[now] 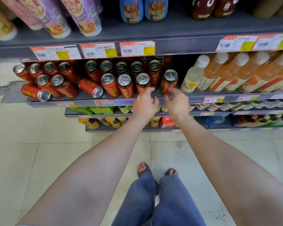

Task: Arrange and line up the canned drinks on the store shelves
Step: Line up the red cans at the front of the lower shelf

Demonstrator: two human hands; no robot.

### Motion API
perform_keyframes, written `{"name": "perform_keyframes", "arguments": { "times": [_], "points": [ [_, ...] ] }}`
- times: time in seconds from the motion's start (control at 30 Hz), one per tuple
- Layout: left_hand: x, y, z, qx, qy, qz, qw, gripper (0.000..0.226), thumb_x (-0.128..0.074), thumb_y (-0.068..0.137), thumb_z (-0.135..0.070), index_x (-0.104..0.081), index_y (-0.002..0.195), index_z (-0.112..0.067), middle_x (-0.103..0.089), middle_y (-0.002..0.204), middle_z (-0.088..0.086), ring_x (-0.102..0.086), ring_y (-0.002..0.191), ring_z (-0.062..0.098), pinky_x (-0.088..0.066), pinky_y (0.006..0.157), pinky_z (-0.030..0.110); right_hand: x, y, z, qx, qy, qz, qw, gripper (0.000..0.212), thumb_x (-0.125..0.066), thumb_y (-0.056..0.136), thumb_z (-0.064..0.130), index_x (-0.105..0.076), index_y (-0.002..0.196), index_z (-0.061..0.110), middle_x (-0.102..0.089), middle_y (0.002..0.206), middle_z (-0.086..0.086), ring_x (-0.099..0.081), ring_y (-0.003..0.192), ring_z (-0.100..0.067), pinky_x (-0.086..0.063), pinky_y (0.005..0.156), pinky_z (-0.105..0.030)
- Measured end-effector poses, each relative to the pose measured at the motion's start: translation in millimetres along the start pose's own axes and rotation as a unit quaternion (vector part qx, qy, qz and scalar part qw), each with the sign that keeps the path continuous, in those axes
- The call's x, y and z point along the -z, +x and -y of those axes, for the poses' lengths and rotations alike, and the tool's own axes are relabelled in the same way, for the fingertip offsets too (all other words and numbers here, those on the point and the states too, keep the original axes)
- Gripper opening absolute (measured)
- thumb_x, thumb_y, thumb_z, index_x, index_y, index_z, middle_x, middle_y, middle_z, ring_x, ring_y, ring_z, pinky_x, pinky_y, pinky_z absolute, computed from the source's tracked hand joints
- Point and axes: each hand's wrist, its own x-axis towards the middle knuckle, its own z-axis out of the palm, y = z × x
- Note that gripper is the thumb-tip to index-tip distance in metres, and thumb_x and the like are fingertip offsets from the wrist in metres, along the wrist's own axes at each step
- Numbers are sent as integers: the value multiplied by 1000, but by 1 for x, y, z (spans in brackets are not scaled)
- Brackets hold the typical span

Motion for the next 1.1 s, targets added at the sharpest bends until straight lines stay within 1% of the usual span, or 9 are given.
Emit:
{"name": "perform_keyframes", "arguments": {
  "times": [0.1, 0.17, 0.33, 0.47, 0.6, 0.7, 0.77, 0.9, 1.1],
  "points": [
    [21, -10, 6, 8, 37, -7, 999, 41, -60, 97, -28, -59, 137, -17, -65, 132, 4, -63, 118, 28, -54, 92, 43, -3, -12, 16, 39, -38, 45, 997, 41, -62, 95, 17, -62, 136, 9, -63, 136, -11, -59, 124, -29, -47, 105, -38],
    [35, -18, 12, 16, 73, -9, 997, 41, -58, 98, -30, -58, 137, -18, -64, 133, 5, -62, 117, 30, -54, 91, 43, -5, -20, 29, 85, -82, 65, 991, 43, -62, 95, 15, -60, 137, 8, -61, 139, -13, -57, 127, -31, -47, 106, -41],
    [71, -47, 25, 27, 149, -26, 988, 45, -57, 99, -29, -55, 141, -16, -62, 136, 8, -62, 118, 33, -51, 93, 43, -8, -43, 56, 189, -174, 88, 963, 34, -64, 89, 13, -65, 123, 6, -65, 121, -16, -62, 111, -35, -53, 90, -44],
    [98, -78, 33, 33, 194, -51, 979, 38, -57, 97, -29, -58, 133, -17, -66, 122, 9, -64, 110, 35, -50, 86, 43, -12, -62, 72, 234, -187, 90, 950, 31, -65, 86, 13, -68, 115, 4, -67, 118, -17, -62, 111, -37, -53, 91, -45],
    [123, -106, 45, 48, 218, -73, 972, 39, -55, 98, -30, -58, 135, -17, -66, 125, 10, -61, 115, 35, -47, 94, 44, -23, -83, 92, 274, -190, 96, 938, 26, -63, 87, 13, -68, 112, 6, -68, 113, -14, -61, 111, -36, -53, 87, -44],
    [146, -122, 56, 62, 243, -83, 964, 40, -55, 98, -31, -56, 136, -19, -64, 125, 9, -61, 114, 34, -46, 93, 43, -31, -99, 112, 280, -193, 105, 935, 21, -60, 87, 13, -67, 106, 8, -67, 105, -9, -60, 101, -34, -49, 79, -43],
    [164, -128, 64, 74, 246, -97, 961, 40, -55, 98, -32, -56, 135, -19, -64, 125, 9, -60, 115, 33, -46, 94, 43, -35, -109, 127, 271, -196, 115, 935, 25, -59, 90, 15, -67, 112, 9, -66, 111, -9, -62, 102, -35, -51, 82, -44],
    [204, -130, 80, 79, 251, -119, 957, 42, -54, 100, -34, -54, 139, -19, -63, 132, 7, -59, 120, 31, -47, 97, 44, -49, -121, 160, 253, -204, 131, 937, 33, -59, 92, 15, -63, 125, 9, -64, 127, -9, -60, 116, -35, -50, 93, -45],
    [247, -112, 127, 70, 235, -122, 962, 44, -55, 99, -33, -54, 140, -19, -63, 132, 7, -59, 120, 32, -47, 100, 45, -94, -129, 206, 218, -191, 134, 948, 42, -58, 96, 20, -57, 136, 9, -60, 136, -10, -59, 120, -35, -50, 98, -43]
  ]
}}
